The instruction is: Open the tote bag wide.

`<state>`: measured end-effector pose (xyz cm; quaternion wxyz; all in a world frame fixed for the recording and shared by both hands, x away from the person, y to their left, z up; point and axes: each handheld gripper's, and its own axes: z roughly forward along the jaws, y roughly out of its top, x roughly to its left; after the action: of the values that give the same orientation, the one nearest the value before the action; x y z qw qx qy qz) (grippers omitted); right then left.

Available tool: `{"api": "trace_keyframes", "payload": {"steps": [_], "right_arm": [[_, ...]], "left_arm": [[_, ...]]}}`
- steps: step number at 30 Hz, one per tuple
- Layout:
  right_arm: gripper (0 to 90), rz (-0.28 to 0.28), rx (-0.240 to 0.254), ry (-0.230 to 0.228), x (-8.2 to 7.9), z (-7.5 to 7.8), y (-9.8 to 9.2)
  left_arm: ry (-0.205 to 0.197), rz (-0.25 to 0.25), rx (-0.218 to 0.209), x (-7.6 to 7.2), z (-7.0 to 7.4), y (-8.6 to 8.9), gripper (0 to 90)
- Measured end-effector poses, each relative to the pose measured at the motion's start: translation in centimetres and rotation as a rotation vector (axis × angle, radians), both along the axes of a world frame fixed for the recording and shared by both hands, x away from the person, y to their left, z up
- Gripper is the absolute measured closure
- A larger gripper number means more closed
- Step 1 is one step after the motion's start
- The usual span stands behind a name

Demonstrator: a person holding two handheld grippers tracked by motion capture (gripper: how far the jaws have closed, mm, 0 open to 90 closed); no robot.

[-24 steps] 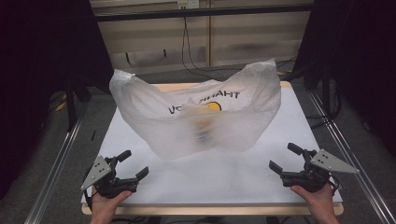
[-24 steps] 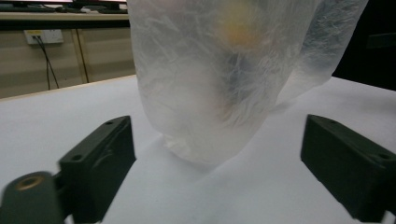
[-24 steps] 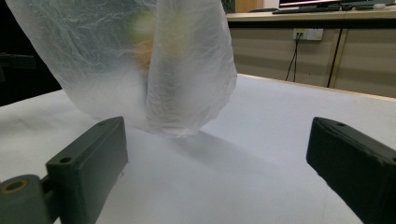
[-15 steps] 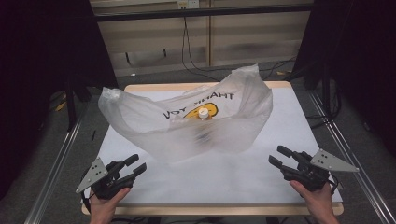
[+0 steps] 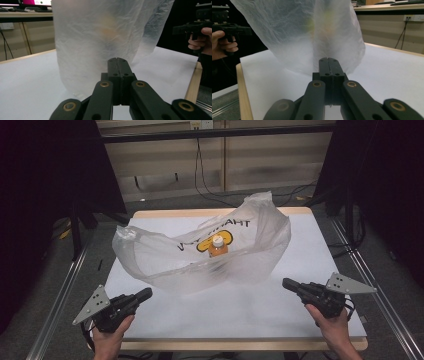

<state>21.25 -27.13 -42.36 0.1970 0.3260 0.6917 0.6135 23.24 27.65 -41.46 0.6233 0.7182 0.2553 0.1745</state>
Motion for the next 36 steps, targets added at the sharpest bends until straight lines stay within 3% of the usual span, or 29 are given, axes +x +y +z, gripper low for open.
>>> {"api": "trace_keyframes", "payload": {"steps": [1,3,4,6,11,12,14,21,28,29,36], "right_arm": [[90.0,0.007,0.003,-0.001,0.1,0.3,0.2],[90.0,0.018,0.001,0.004,0.2,0.7,0.3],[90.0,0.03,0.008,-0.007,0.4,1.8,0.7],[90.0,0.033,0.012,-0.013,0.6,2.1,0.8],[90.0,0.065,0.02,-0.039,1.8,4.4,2.2],[90.0,0.064,0.023,-0.043,2.0,4.7,2.3],[90.0,0.068,0.019,-0.055,2.3,5.3,2.6],[90.0,0.088,0.031,-0.081,3.5,7.1,4.0],[90.0,0.103,0.042,-0.117,5.3,9.2,4.9],[90.0,0.105,0.044,-0.119,5.5,9.4,5.1],[90.0,0.121,0.054,-0.149,5.9,11.4,6.3]], "left_arm": [[0.005,0.017,-0.018,-0.3,0.2,-0.3,90.0],[-0.016,-0.012,0.002,-0.3,0.6,-0.2,90.0],[-0.034,-0.015,0.009,-0.6,1.1,-0.6,90.0],[-0.031,-0.026,-0.003,-0.7,1.3,-0.9,90.0],[-0.042,-0.039,-0.01,0.2,2.3,-1.3,90.0],[-0.05,-0.029,-0.001,0.2,2.5,-1.3,90.0],[-0.055,-0.035,-0.028,0.5,3.0,-1.5,90.0],[-0.104,-0.056,-0.019,1.9,5.0,-2.7,90.0],[-0.129,-0.069,-0.03,3.3,6.7,-3.9,90.0],[-0.126,-0.066,-0.048,3.3,6.9,-4.1,90.0],[-0.18,-0.108,-0.047,2.8,9.0,-5.4,90.0]]}}
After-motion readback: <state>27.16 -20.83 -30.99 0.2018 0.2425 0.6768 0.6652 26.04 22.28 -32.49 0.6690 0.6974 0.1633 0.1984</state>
